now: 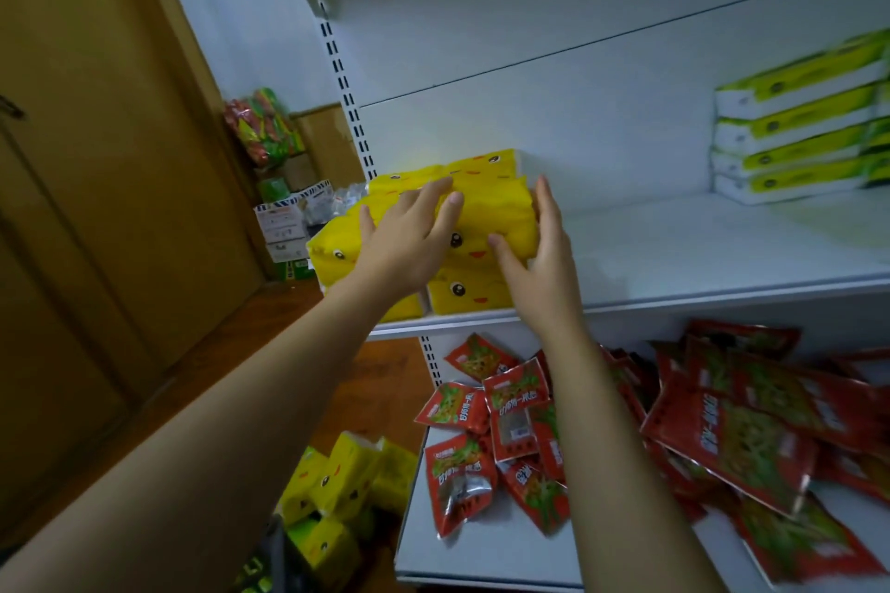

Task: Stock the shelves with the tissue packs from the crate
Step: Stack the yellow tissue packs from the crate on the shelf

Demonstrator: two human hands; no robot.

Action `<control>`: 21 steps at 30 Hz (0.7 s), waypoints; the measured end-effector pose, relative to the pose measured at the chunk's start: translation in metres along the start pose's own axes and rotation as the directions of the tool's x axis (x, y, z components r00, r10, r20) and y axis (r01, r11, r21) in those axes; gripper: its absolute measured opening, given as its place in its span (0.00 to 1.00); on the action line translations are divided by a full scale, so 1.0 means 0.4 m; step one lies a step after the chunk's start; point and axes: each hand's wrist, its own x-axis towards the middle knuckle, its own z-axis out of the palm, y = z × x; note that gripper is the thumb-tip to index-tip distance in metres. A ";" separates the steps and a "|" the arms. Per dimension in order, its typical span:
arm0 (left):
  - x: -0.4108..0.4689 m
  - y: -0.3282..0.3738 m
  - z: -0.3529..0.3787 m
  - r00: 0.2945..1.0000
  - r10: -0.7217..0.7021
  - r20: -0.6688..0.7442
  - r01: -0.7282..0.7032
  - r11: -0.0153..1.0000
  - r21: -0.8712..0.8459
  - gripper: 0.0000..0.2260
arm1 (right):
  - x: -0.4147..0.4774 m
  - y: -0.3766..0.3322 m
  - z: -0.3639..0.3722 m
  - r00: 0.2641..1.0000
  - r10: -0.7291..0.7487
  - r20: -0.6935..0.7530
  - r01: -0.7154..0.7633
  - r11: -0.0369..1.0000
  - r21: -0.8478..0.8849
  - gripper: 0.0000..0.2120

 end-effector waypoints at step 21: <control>0.023 -0.096 0.001 0.999 0.034 0.027 -0.038 0.987 0.158 0.25 | -0.009 0.013 0.012 0.993 0.018 -0.120 -0.022 0.999 -0.031 0.35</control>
